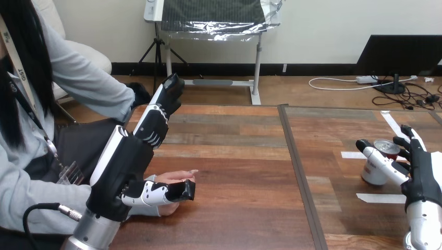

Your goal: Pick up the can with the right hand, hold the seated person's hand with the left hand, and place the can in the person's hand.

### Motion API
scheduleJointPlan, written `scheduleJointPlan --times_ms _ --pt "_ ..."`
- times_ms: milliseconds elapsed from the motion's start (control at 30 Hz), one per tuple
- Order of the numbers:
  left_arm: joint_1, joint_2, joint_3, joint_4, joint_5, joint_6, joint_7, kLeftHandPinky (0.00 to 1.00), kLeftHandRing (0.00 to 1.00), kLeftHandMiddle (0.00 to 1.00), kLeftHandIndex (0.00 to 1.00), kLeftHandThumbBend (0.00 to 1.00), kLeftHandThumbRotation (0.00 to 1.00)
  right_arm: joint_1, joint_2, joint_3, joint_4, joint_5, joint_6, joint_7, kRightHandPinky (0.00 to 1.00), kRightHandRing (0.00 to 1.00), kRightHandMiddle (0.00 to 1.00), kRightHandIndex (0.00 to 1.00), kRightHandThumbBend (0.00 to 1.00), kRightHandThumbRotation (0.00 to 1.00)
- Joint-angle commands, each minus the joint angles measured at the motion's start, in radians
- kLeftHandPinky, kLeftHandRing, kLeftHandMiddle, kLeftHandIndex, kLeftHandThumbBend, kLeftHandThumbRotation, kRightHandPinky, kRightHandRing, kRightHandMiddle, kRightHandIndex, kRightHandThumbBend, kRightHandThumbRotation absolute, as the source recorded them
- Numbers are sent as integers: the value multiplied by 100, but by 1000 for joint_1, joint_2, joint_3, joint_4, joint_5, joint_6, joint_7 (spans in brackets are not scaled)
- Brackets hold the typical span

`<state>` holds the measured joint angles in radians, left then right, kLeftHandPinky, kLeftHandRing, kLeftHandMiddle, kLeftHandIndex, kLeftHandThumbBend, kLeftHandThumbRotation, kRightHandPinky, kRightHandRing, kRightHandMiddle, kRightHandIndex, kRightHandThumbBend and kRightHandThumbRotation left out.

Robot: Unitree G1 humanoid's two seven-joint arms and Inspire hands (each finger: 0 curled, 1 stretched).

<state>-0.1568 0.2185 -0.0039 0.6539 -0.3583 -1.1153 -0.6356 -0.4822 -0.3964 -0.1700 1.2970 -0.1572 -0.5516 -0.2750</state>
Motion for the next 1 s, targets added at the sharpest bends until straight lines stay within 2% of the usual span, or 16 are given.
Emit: scheduleJointPlan --times_ms 0,300,533,700,967 --pt "-28 8 11 -62 -24 2 -15 97 100 100 100 100 55 -68 -2 7 17 -1 23 10 78 84 87 93 100 53" --pt "-21 10 12 -74 -53 20 -44 97 100 100 100 100 54 -81 -5 5 21 2 33 23 77 84 88 93 100 52" --pt "-11 8 23 -87 -47 26 -44 97 100 100 100 100 53 -95 -7 8 24 -3 44 18 77 84 87 93 100 52" --pt "5 12 27 -113 -59 46 -60 97 100 100 100 100 52 -126 -7 9 27 -2 72 19 63 73 87 92 100 52" --pt "5 12 36 -117 -52 41 -64 97 100 100 100 100 52 -137 -7 14 28 -9 85 14 61 73 86 92 100 52"
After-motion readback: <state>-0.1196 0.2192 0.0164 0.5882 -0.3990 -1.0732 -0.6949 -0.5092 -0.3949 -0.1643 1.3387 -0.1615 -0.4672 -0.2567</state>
